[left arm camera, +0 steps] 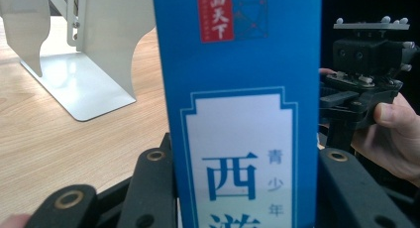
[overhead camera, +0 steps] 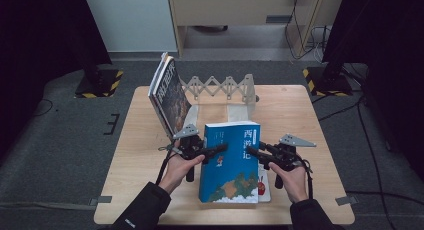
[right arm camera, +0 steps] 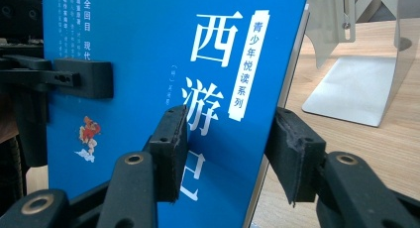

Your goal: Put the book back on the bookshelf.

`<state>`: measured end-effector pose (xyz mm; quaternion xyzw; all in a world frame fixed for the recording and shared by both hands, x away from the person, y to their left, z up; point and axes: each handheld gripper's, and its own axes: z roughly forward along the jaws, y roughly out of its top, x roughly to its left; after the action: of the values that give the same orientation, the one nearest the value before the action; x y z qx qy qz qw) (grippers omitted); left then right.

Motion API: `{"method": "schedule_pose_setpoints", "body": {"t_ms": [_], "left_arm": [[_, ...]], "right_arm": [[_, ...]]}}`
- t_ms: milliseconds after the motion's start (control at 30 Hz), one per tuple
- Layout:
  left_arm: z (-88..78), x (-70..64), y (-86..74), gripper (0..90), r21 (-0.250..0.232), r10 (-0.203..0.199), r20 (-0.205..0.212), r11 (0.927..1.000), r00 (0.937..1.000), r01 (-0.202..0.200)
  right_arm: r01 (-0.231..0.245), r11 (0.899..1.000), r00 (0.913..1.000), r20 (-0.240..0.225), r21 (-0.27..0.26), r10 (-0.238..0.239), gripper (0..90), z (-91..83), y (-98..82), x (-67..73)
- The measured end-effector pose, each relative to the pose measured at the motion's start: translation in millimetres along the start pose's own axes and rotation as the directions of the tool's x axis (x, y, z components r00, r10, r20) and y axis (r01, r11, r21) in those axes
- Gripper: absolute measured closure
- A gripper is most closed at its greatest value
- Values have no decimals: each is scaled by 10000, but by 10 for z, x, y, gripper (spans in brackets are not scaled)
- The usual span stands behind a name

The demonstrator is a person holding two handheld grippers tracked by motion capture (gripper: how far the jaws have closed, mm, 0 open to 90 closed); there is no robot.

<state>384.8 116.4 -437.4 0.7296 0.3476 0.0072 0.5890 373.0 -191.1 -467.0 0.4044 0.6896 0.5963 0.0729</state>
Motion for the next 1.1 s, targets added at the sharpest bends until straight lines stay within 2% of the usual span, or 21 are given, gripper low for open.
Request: {"method": "schedule_pose_setpoints", "body": {"t_ms": [167, 300, 400, 433, 600, 700, 833, 900, 1033, 1100], "left_arm": [[-12, -9, -4, 599, -7, 10, 88, 10000, 10000, -10], [-23, 17, -18, 600, -11, -197, 61, 9998, 9998, 197], [-26, 23, -27, 602, -54, -381, 47, 9993, 9993, 381], [-26, 22, -25, 603, -52, -447, 28, 9990, 9990, 447], [-22, 19, -1, 608, -160, -693, 32, 9975, 9976, 693], [-29, -9, 45, 610, -307, -449, 58, 9985, 9990, 451], [-77, -60, 122, 611, -709, 73, 233, 9975, 9997, -56], [-93, -85, 135, 610, -748, 320, 268, 9967, 9991, -299], [-114, -94, 104, 610, -578, 552, 120, 9968, 9984, -544], [-134, -73, 80, 608, -572, 561, 94, 9968, 9984, -555]], "right_arm": [[-227, 9997, 9997, -21, -57, 227, 472, 17, -43, -21], [-408, 9984, 9991, -126, 382, 413, 395, 65, -127, -51], [-603, 9969, 9978, -234, 511, 615, 424, 91, -157, -52], [-571, 9972, 9977, -328, 486, 587, 441, 97, -157, -47], [-414, 9977, 9989, -200, 534, 425, 502, 79, -119, -47], [-279, 9982, 9995, -161, 529, 288, 507, 77, -71, -45], [-121, 9999, 9996, -263, -111, 118, 539, 38, 4, -27], [-17, 9993, 9995, -312, -383, 5, 541, 18, 29, -18], [51, 9990, 9994, -347, -446, -67, 518, 27, -4, -24], [-69, 9998, 9990, -436, -160, 61, 468, 48, -29, -31]]}}
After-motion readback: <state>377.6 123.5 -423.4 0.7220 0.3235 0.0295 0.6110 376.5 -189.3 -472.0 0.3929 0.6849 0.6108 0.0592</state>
